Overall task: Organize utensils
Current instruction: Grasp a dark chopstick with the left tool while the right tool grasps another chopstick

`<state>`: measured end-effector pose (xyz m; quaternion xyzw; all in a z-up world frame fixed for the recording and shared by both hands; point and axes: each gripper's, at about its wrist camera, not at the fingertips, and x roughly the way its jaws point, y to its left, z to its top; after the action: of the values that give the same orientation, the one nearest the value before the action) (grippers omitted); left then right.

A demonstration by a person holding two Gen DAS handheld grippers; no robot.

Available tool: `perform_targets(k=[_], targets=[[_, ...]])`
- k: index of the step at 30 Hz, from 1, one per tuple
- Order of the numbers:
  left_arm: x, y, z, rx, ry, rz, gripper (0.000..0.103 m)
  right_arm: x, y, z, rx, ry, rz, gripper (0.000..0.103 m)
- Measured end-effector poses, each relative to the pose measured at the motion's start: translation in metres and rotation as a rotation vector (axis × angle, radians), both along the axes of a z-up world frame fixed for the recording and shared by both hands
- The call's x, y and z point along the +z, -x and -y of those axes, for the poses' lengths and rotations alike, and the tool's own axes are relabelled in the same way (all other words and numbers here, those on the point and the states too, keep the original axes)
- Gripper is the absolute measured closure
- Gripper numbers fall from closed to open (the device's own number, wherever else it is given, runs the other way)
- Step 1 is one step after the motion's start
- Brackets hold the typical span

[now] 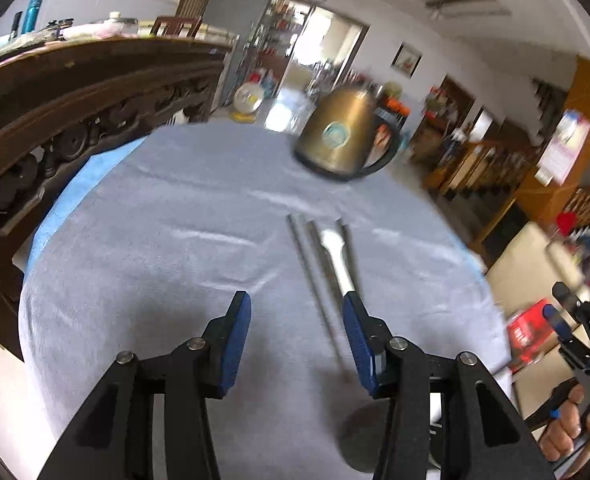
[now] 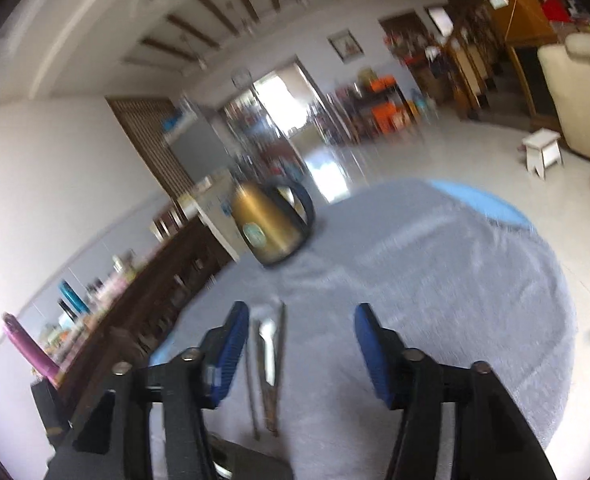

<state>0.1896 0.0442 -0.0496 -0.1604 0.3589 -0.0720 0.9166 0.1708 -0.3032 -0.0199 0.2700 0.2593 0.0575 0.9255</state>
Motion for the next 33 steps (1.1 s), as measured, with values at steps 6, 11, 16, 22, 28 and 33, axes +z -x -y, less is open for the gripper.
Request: perform_targets(k=[6,11,16,22,28,33], targets=[[-0.022,-0.064,0.007,-0.032,-0.027,-0.115,0.055,-0.045,-0.081,-0.013,0.195,0.025,-0.206,0.064],[-0.040,-0.116,0.021,-0.051,-0.061,-0.171,0.055,-0.072,-0.157,-0.041,0.361,0.070,-0.294,0.064],[-0.059,-0.155,0.034,-0.075,-0.091,-0.206,0.055,-0.097,-0.225,-0.084,0.450,0.142,-0.356,0.064],[-0.070,-0.184,0.038,-0.084,-0.114,-0.222,0.054,-0.123,-0.267,-0.120,0.449,0.205,-0.385,0.073],[-0.078,-0.199,0.045,-0.100,-0.163,-0.225,0.055,-0.133,-0.278,-0.137,0.423,0.302,-0.400,0.086],[-0.078,-0.201,0.048,-0.141,-0.240,-0.225,0.058,-0.127,-0.275,-0.133,0.405,0.416,-0.410,0.091]])
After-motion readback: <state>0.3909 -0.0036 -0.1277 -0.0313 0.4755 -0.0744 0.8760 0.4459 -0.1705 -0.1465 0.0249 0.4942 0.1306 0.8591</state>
